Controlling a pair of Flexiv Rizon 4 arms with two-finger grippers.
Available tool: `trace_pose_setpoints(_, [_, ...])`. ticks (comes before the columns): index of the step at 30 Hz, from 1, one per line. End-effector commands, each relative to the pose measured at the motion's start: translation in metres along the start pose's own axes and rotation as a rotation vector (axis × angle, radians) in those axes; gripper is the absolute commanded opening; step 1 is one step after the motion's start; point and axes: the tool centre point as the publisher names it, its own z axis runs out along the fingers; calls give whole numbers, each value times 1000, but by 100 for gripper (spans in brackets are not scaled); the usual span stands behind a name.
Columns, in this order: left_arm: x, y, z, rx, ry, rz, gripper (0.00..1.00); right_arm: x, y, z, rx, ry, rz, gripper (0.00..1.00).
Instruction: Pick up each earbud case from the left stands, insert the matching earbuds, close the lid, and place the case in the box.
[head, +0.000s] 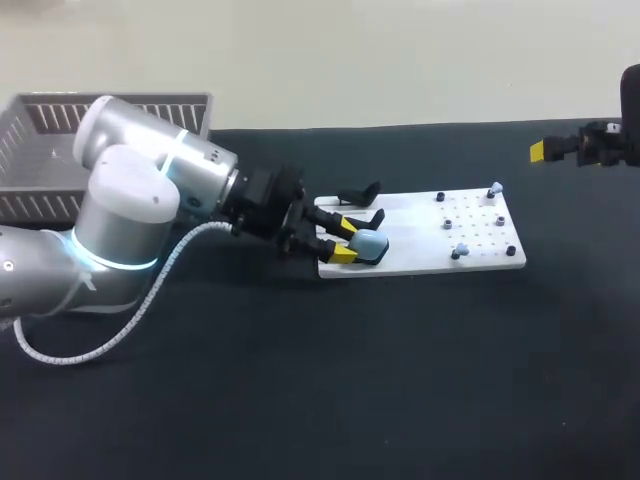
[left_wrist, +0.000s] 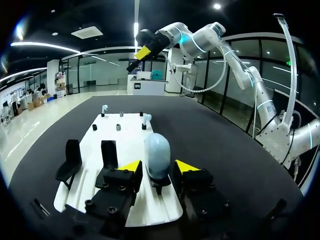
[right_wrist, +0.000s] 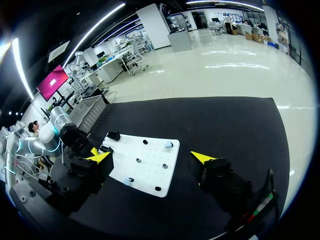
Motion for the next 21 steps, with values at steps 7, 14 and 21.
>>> trace_pose_setpoints(7, [-4,2,8,15,-8,21,47,0,0,0,1,0,-1,100])
trace_pose_setpoints(14, [-2,1,11,17,-11,16,43,0,0,0,1,0,-1,100])
trace_pose_setpoints(21, [-2,1,14,15,-12,14,27,0,0,0,1,0,-1,100])
